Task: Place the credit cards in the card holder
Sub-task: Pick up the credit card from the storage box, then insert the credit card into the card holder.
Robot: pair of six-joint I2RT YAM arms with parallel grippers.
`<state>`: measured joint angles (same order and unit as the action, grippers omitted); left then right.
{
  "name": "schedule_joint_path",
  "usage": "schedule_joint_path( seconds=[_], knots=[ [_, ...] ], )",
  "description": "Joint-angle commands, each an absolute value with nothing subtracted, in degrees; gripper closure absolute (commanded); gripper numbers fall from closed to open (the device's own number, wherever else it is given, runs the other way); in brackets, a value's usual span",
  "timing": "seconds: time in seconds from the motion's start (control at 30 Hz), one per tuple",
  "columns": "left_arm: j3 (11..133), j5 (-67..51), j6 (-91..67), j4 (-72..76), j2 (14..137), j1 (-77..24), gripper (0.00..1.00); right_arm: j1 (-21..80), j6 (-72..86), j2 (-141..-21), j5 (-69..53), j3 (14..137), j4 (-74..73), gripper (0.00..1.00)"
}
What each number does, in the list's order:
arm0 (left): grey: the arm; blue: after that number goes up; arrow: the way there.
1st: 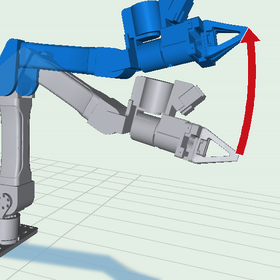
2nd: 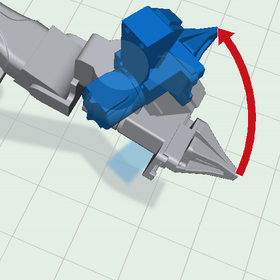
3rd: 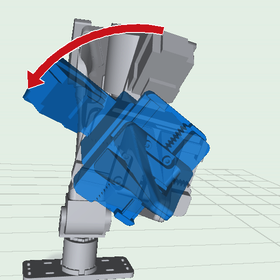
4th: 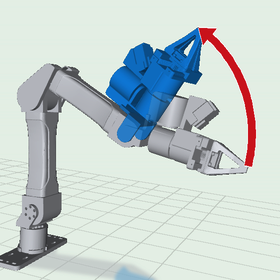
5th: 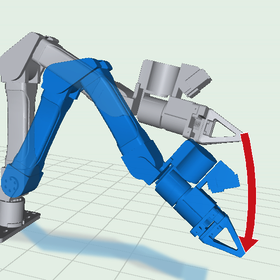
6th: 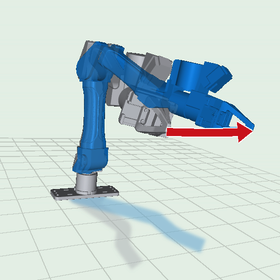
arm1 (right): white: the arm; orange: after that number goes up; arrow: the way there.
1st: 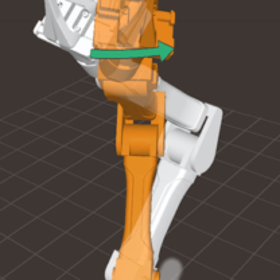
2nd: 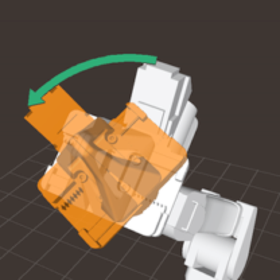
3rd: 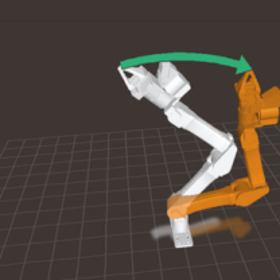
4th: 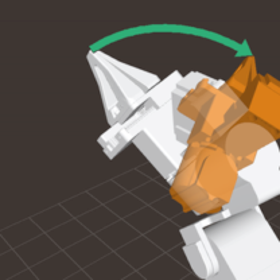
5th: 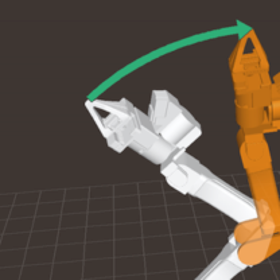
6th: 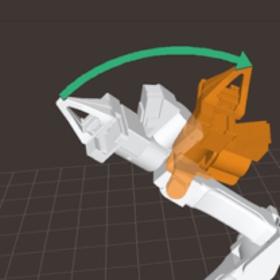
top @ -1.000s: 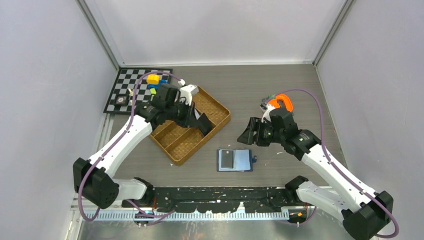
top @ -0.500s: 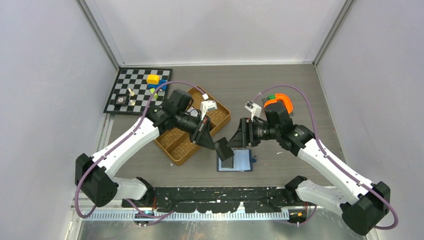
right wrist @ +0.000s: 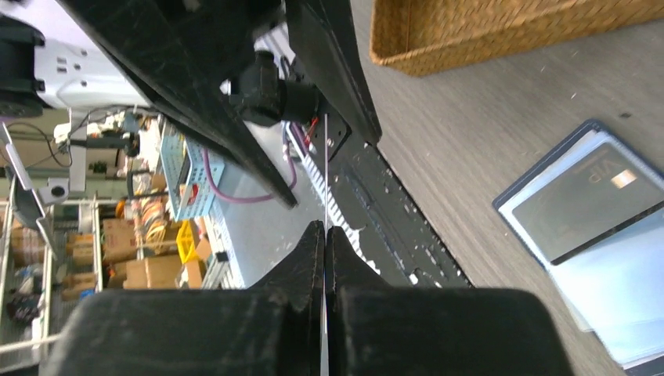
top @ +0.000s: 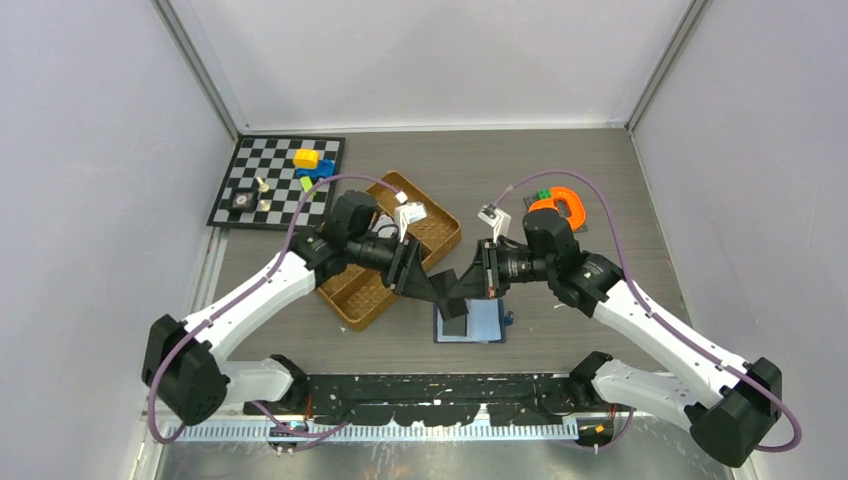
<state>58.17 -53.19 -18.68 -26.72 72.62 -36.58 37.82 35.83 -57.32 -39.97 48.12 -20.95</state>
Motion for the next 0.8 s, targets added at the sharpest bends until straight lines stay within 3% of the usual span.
schedule_joint_path(
  seconds=[0.0,0.07,0.17,0.4,0.53,0.57,0.67,0.7,0.77],
  knots=[
    [50.7,-47.8,-35.7,-2.3,65.5,-36.9,0.35,37.8,40.6,-52.5,-34.4,45.7,-11.0,1.0],
    [46.9,-46.8,-43.3,8.4,64.2,-37.0,0.27,37.8,42.8,-50.6,-33.2,44.0,-7.2,1.0],
    [44.3,-48.2,-49.8,17.4,64.4,-37.7,0.32,37.8,44.0,-49.5,-32.0,43.2,-5.1,1.0],
    [40.5,-47.8,-52.8,21.1,63.9,-37.9,0.62,37.8,44.7,-48.7,-31.4,42.8,-3.9,0.99],
    [37.8,-46.5,-55.1,24.4,63.1,-37.9,0.96,37.7,44.7,-48.4,-28.5,42.7,-5.7,0.98],
    [37.3,-45.8,-55.1,24.1,62.9,-37.9,1.0,37.8,44.1,-48.2,-26.5,43.2,-9.2,0.9],
    [36.2,-42.3,-53.0,19.3,62.3,-37.9,1.0,37.8,42.1,-47.7,-16.5,45.1,-20.8,0.49],
    [36.3,-40.1,-50.5,14.1,62.2,-38.1,1.0,37.7,41.3,-47.7,-12.8,45.7,-24.9,0.42],
    [37.2,-33.8,-46.5,5.3,62.6,-39.3,1.0,37.7,40.9,-48.2,-5.2,46.1,-32.2,0.38]
  ],
)
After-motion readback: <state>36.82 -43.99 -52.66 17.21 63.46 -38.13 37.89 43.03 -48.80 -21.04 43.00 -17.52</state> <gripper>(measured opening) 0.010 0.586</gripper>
